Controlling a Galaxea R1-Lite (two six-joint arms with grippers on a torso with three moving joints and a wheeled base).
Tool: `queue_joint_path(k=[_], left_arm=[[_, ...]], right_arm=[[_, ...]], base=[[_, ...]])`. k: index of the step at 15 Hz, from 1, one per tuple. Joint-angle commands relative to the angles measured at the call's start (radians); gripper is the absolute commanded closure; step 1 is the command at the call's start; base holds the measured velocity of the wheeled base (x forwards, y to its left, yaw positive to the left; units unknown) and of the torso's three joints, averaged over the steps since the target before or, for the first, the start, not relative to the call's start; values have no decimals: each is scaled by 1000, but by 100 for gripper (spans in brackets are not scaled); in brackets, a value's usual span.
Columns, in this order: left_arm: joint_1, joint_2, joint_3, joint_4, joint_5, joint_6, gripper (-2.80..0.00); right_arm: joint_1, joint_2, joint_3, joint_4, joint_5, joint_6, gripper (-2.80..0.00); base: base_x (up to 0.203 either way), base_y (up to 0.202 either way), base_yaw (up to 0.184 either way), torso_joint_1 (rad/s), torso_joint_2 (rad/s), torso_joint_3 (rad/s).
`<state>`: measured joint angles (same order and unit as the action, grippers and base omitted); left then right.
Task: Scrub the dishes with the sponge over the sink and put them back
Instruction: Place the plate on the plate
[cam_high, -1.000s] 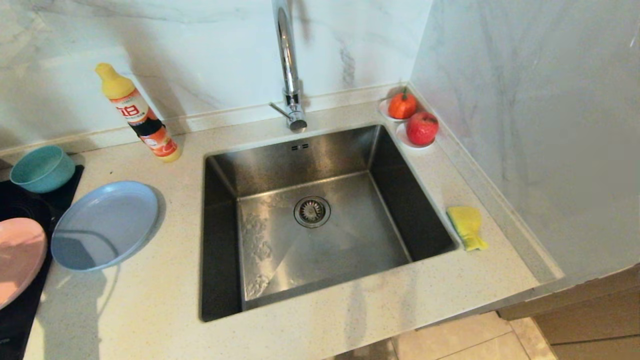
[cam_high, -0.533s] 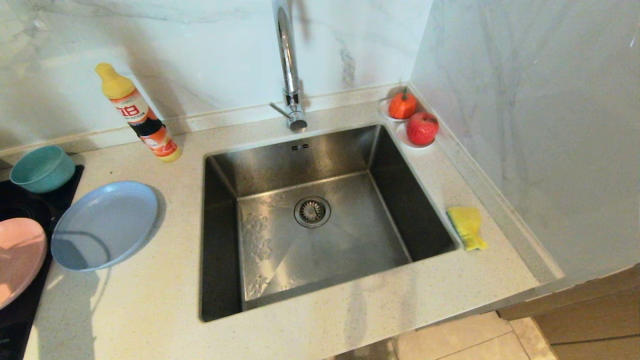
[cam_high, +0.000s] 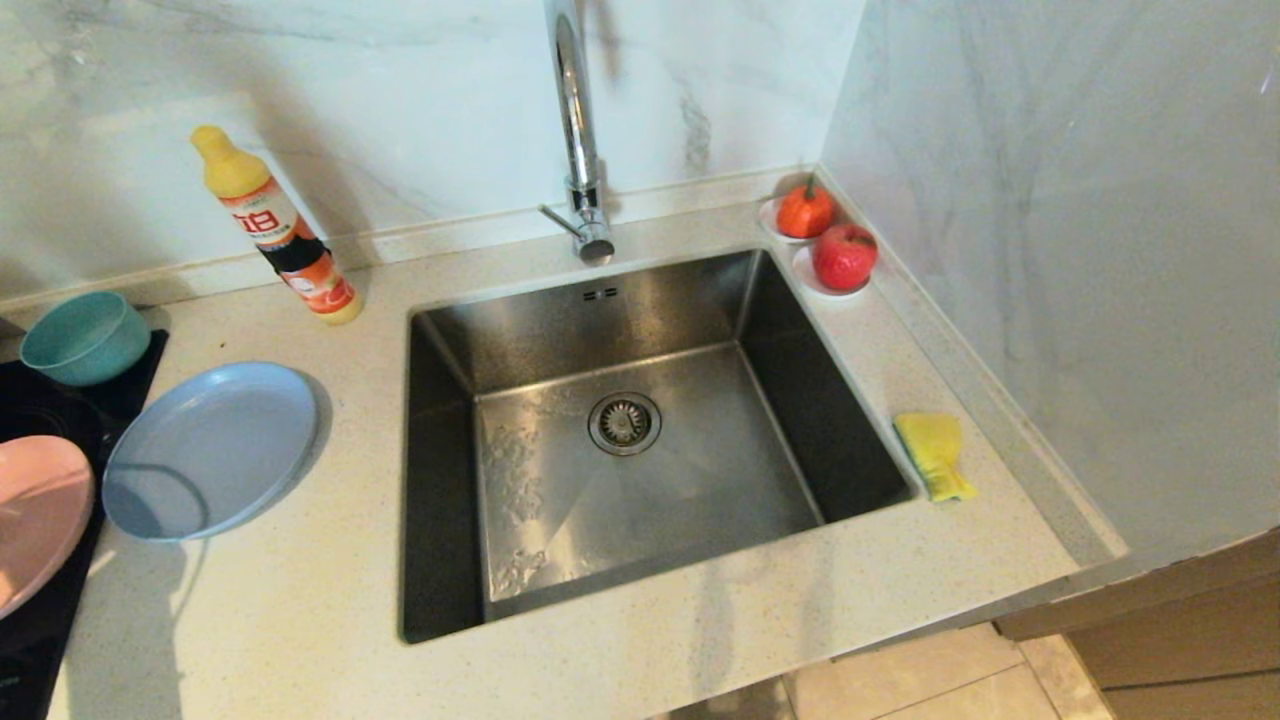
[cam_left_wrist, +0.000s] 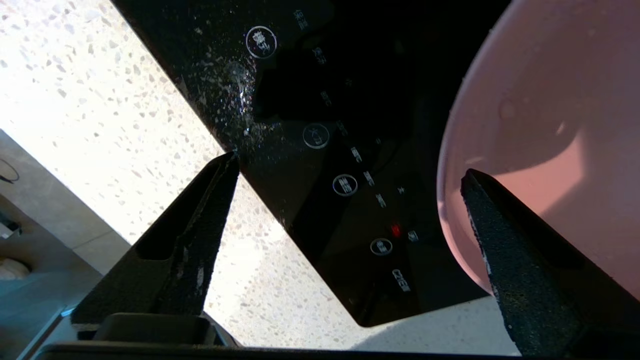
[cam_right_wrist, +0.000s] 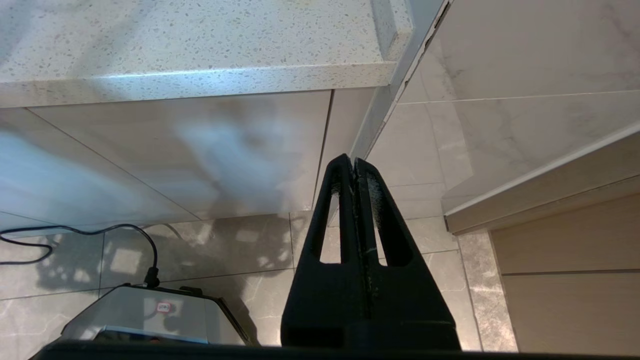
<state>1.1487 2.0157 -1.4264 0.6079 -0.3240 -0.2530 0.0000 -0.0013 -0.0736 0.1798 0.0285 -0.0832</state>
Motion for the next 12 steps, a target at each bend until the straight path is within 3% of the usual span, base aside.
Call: queue_joint_path(k=[1,12], left_arm=[[2,21,-9,1,-1,-3,-280],[1,57,-14,-28,3,-5,-280]], right_arm=[[0,1,0,1,1,-1,0],[0,1,0,1,1,-1,0]], base=[[0,0,0,0,0,0],[0,0,0,0,0,0]])
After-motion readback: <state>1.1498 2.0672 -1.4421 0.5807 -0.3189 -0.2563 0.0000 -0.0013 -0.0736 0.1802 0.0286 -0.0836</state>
